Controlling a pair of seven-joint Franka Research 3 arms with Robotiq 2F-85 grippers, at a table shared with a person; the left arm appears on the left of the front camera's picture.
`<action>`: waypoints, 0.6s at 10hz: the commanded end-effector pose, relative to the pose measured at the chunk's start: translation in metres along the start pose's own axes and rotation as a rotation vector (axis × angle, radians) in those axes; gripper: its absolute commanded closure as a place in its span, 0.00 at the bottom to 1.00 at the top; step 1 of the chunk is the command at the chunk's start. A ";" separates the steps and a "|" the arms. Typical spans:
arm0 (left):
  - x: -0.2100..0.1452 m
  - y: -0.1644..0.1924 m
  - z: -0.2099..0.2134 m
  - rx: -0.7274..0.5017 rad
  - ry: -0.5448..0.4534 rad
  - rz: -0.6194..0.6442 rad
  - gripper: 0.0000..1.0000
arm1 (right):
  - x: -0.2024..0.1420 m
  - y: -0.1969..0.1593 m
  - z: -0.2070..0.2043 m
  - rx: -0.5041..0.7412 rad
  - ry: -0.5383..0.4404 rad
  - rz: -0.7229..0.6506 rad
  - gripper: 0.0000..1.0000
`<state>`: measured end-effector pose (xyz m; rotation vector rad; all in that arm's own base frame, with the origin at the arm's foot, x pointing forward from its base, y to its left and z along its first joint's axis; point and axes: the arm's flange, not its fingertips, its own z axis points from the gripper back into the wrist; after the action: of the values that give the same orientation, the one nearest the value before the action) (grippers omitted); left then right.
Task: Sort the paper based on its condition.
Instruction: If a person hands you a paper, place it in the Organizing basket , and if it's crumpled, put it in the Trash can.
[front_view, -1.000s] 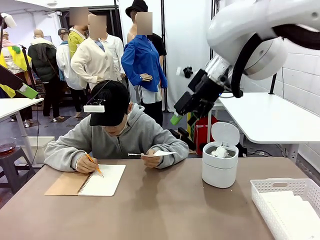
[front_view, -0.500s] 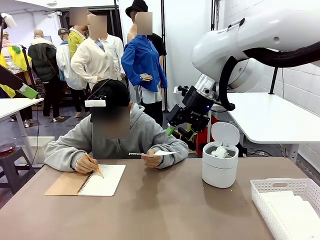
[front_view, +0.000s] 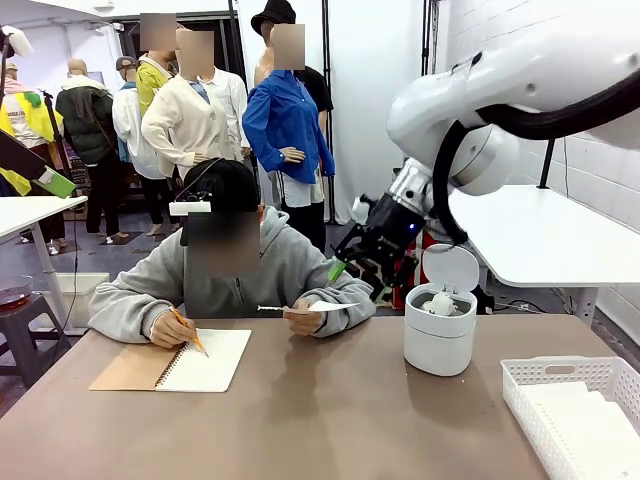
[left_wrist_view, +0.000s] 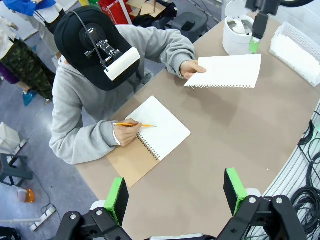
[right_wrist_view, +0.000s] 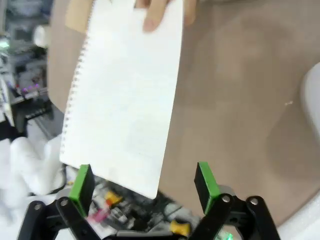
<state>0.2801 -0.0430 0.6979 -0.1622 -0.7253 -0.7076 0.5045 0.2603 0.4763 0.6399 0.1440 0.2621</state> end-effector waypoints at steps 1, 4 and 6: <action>-0.001 0.001 0.000 0.000 -0.001 0.002 0.00 | 0.047 -0.003 -0.016 0.119 0.096 -0.214 0.00; -0.001 0.001 0.000 0.000 -0.001 0.002 0.00 | 0.066 -0.022 -0.038 0.241 0.186 -0.384 0.00; -0.001 0.001 0.000 0.000 -0.001 0.002 0.00 | 0.067 -0.031 -0.051 0.319 0.243 -0.455 0.00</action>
<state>0.2802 -0.0429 0.6978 -0.1624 -0.7251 -0.7074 0.5623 0.2821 0.4110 0.8288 0.5220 -0.0874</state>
